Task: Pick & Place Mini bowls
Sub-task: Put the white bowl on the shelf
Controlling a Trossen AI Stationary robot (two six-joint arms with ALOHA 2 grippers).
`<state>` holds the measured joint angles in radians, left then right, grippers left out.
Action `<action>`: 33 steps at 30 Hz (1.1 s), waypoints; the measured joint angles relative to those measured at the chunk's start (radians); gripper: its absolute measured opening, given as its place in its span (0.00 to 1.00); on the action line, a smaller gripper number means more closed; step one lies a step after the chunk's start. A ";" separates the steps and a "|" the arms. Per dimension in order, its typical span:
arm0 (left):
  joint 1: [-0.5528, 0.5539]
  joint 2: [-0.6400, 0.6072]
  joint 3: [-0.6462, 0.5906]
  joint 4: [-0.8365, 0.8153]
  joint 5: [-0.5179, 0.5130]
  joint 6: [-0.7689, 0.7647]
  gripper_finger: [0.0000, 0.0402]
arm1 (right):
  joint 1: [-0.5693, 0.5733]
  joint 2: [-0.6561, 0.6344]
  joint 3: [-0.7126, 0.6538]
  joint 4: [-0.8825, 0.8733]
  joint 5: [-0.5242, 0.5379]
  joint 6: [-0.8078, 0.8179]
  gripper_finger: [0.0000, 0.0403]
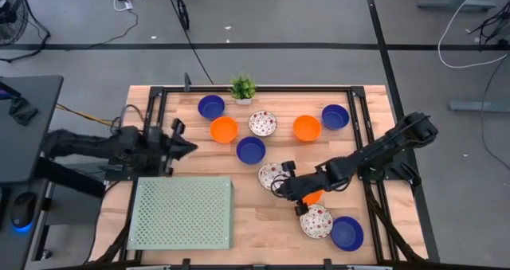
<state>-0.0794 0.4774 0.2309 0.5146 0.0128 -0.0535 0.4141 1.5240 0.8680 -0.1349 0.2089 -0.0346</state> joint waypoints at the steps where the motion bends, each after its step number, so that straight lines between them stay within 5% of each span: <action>1: -0.016 0.068 0.034 -0.001 0.003 0.027 0.05 | 0.005 -0.022 0.000 0.000 -0.004 0.002 0.02; 7: -0.115 0.495 0.306 -0.038 0.006 0.147 0.10 | 0.043 -0.131 0.000 -0.023 -0.062 0.062 0.02; 19: -0.213 1.163 0.924 -0.514 0.044 0.264 0.48 | 0.090 -0.152 0.000 -0.039 -0.061 0.069 0.02; 25: -0.213 1.331 1.076 -0.607 -0.013 0.325 0.51 | 0.090 -0.152 0.000 -0.047 -0.060 0.069 0.02; 33: -0.213 1.372 1.110 -0.608 -0.011 0.298 0.36 | 0.091 -0.153 0.000 -0.050 -0.063 0.069 0.02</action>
<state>-0.2924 1.8496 1.3411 -0.0933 0.0019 0.2441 0.5053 1.3712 0.8684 -0.1852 0.1459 0.0345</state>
